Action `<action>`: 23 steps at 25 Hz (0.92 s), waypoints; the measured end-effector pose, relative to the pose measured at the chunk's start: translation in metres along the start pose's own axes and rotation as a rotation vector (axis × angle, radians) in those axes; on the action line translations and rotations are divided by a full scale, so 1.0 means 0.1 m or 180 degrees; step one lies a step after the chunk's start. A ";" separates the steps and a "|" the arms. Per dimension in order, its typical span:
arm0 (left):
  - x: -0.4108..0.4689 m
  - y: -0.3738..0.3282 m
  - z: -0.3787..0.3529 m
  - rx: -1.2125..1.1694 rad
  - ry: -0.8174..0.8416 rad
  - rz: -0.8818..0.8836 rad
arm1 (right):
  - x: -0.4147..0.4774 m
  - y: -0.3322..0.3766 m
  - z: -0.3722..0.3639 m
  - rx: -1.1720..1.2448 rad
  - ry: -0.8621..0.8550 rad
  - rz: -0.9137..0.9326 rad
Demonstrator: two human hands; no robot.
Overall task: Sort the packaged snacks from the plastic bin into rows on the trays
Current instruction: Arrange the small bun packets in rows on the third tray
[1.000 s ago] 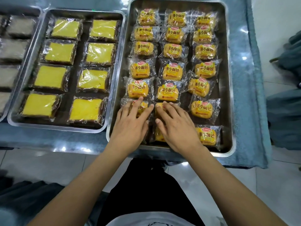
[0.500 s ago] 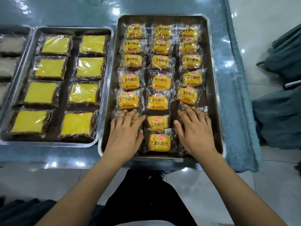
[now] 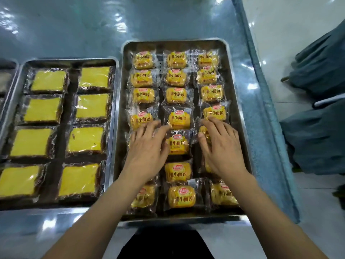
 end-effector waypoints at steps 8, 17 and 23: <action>1.06 0.48 0.22 -0.0111 -0.0051 -0.0095 | 1.26 0.21 -0.06 0.0145 -0.0063 -0.0207; 2.21 1.08 0.22 0.0323 -0.0170 0.0075 | 2.52 0.38 -0.24 -0.0475 0.0008 0.0237; 2.31 1.25 0.14 0.0425 -0.0170 0.0134 | 2.63 0.77 -0.65 -0.0548 0.0573 0.0643</action>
Point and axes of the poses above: each hand's wrist, its own x-axis towards the middle knuckle, its own z-axis out of the back of the hand, y = z × x, the point moved 8 cm from there along x, towards the middle knuckle, and after that the axes turned 8 degrees about -z, right-handed, at the moved point
